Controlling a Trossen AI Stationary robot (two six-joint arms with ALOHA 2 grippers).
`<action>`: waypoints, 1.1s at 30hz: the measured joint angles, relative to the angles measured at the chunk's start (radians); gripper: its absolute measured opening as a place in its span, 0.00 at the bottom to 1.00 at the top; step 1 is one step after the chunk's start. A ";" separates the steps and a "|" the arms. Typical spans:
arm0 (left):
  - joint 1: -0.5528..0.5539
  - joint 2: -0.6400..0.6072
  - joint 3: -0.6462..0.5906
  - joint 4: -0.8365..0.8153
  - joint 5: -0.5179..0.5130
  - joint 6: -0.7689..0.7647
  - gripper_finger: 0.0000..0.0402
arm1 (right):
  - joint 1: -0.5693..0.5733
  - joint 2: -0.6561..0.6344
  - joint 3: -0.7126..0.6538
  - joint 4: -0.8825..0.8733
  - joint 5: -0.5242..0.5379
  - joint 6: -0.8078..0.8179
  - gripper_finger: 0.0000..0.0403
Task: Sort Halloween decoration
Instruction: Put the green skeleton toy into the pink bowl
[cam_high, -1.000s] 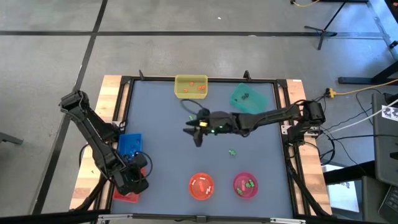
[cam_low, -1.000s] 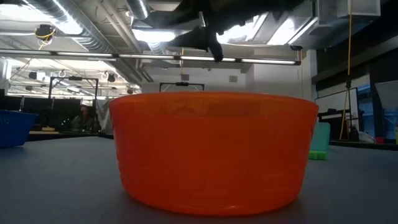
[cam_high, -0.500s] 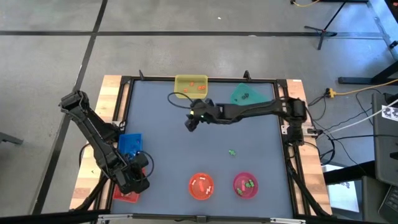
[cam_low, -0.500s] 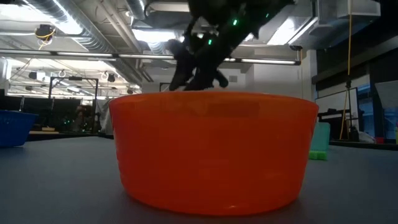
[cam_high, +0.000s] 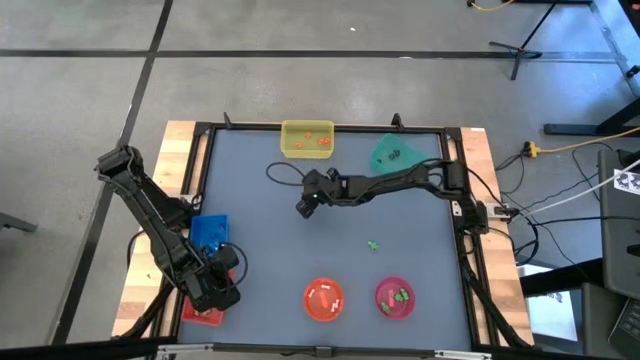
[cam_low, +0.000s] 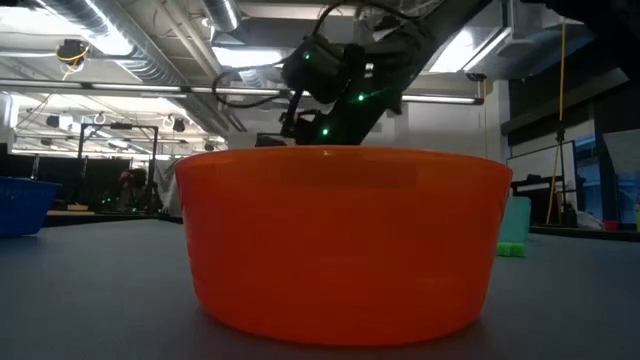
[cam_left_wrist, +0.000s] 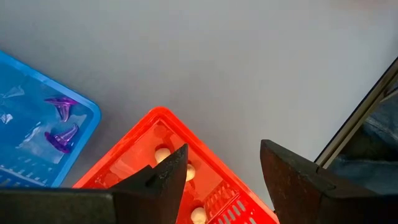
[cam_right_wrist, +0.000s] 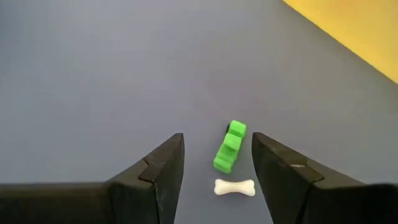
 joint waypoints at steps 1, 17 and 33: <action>0.000 0.000 0.000 0.000 0.000 0.000 0.46 | 0.000 0.007 0.000 0.005 0.000 0.000 0.46; 0.000 0.000 0.000 0.000 -0.019 0.001 0.46 | -0.001 0.073 0.000 0.034 0.038 0.000 0.46; 0.000 0.000 0.000 0.000 -0.035 0.001 0.46 | -0.002 0.073 0.000 0.032 0.038 0.000 0.20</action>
